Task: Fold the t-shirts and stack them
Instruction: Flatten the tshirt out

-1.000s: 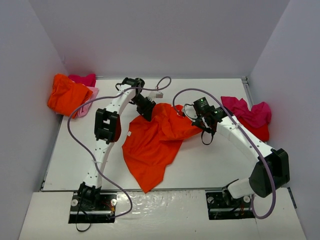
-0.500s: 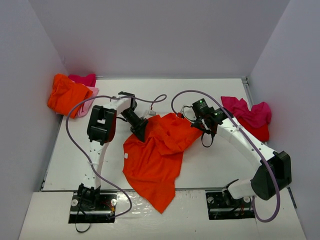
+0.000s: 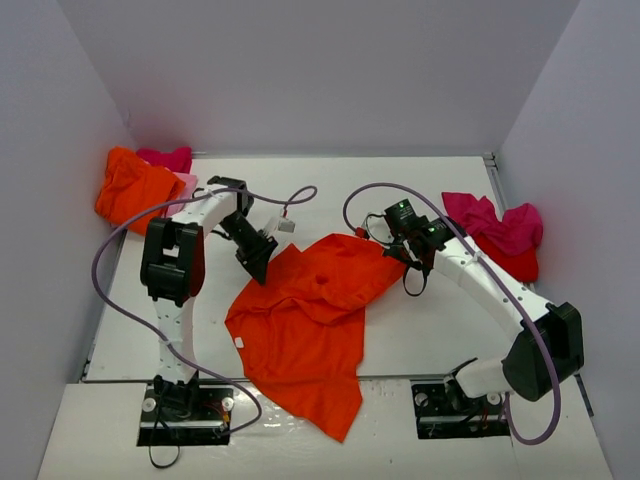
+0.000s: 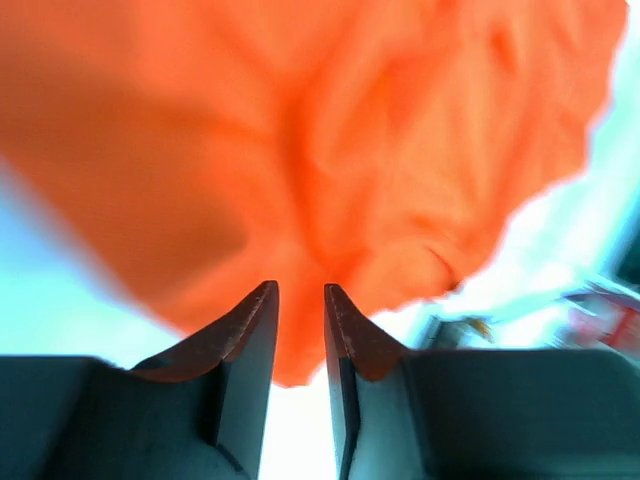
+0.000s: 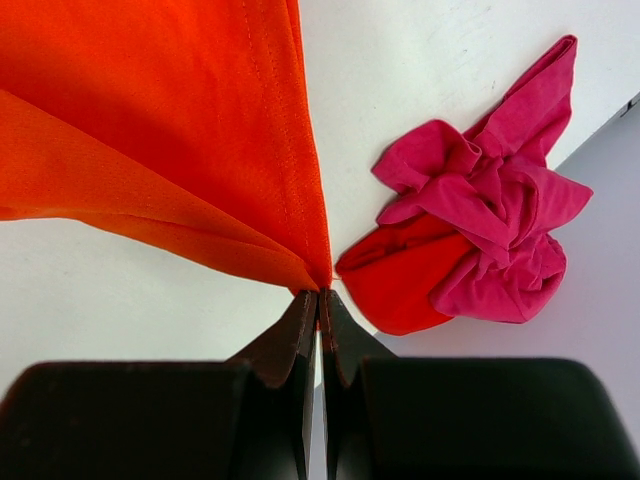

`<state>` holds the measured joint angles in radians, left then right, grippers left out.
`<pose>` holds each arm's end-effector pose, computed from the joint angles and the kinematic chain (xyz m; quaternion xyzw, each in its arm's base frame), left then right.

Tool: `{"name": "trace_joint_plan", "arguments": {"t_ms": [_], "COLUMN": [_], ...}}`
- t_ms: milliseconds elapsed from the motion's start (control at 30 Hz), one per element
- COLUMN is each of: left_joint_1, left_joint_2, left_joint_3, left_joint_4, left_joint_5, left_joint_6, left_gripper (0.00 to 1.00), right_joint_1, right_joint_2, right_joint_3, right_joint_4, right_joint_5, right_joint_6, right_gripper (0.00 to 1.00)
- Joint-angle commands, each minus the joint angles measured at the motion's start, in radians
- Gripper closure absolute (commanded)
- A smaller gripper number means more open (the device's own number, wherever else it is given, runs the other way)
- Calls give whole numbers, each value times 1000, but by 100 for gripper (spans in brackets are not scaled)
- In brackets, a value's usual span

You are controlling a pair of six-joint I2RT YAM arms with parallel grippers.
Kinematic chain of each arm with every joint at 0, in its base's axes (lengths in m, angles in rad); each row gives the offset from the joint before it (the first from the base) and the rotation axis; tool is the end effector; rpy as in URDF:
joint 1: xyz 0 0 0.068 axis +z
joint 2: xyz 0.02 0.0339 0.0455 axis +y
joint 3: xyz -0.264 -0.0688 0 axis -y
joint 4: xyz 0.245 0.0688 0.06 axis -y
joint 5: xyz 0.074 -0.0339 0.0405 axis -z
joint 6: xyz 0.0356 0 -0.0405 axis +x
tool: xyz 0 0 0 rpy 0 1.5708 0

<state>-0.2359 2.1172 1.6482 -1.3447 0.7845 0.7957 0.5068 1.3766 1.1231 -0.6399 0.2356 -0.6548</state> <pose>0.3626 -0.1130 0.1856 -0.4121 -0.8208 0.3956 0.0028 0.2570 0.1332 0.2845 -0.4813 0.8045 -0.1349 0.3209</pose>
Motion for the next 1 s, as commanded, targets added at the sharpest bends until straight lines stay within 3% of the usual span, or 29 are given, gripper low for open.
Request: {"name": "trace_joint_plan", "arguments": {"t_ms": [0,100,267,500,767,967], "left_joint_1": [15,15,14,0,-2,-16], "left_joint_2": [-22,79,336,409,456,442], "left_joint_3": [243,460,785,841,914,865], "left_joint_4": [-89,-111,-311,-257,-306,-310], "left_joint_5": [21,24,63,72,119,147], "left_joint_6": [0,-24,10,-7,22,43], "left_gripper": [70,65,63,63,63,63], "right_joint_1": [7,10,15,13,7,6], "right_joint_2": [-3,-8,-23,-19,-8,-5], "right_joint_3": [-7,-21,-32,-48,-52,-50], "right_joint_4": [5,8,6,6,11,12], "right_joint_5": [18,14,25,31,28,28], "right_joint_6": [9,18,26,29,26,27], "right_gripper": [100,100,100,100,100,100]}}
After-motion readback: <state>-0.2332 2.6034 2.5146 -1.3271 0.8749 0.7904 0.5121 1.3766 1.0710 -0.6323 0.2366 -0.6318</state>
